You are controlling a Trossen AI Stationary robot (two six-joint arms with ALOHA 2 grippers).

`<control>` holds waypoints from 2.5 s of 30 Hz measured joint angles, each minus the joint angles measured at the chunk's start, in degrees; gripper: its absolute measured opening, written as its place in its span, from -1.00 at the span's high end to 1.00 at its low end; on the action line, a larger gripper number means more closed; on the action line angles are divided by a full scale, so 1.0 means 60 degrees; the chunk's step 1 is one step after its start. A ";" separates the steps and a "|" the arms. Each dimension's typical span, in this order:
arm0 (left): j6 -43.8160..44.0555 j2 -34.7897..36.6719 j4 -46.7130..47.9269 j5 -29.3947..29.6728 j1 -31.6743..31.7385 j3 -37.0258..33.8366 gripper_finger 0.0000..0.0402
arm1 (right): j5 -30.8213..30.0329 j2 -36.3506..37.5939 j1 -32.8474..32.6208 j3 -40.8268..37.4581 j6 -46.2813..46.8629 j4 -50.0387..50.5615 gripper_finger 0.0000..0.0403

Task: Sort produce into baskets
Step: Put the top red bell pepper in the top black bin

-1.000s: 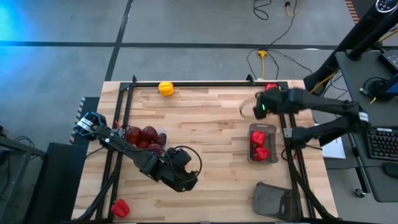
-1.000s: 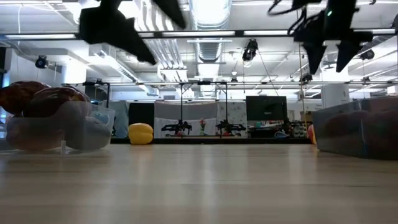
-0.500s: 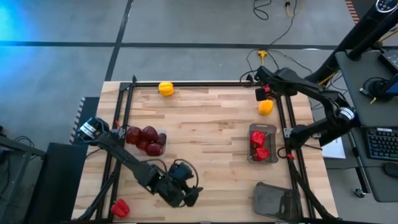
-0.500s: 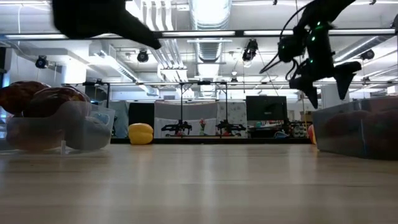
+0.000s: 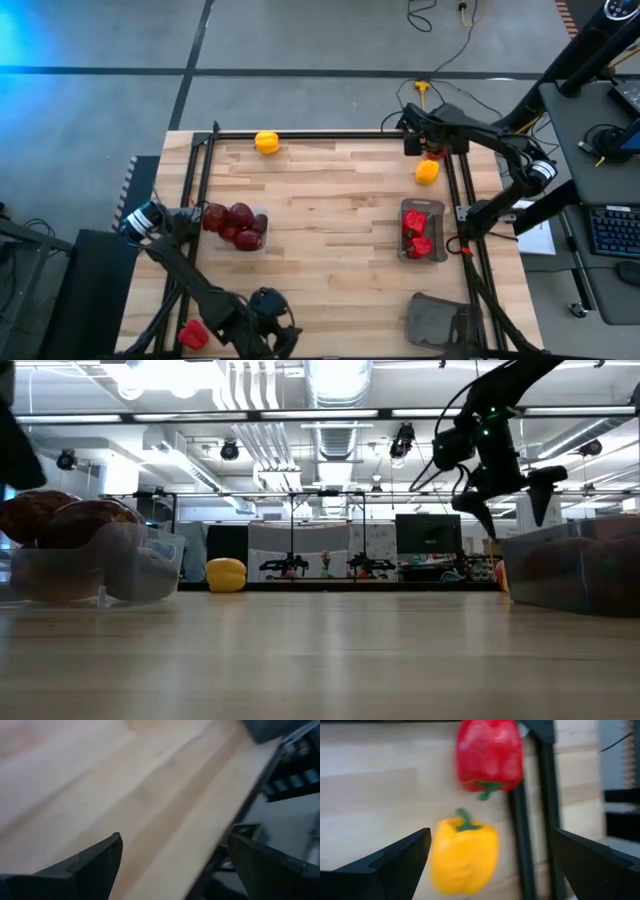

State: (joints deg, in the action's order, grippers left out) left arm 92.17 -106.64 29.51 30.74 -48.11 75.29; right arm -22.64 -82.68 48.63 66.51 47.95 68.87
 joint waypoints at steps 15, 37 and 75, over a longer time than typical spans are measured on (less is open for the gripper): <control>-0.1133 0.2595 0.3073 -0.0298 0.0140 -0.1882 -0.70 | 0.1507 -0.3024 0.0736 0.3583 -0.1869 0.1244 -0.98; -0.3235 0.5583 0.2612 -0.0448 0.2924 -0.4375 -0.70 | 0.1465 -0.6976 0.2651 0.6212 -0.2590 0.3560 -0.98; -0.3651 0.5609 0.0542 -0.0061 0.1886 -0.4073 -0.70 | 0.2864 -0.1942 -0.2626 0.5204 -0.2537 0.3513 -0.64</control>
State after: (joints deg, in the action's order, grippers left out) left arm 70.26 -72.99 32.76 30.38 -36.79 50.85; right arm -5.45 -94.34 32.88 97.74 32.73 89.95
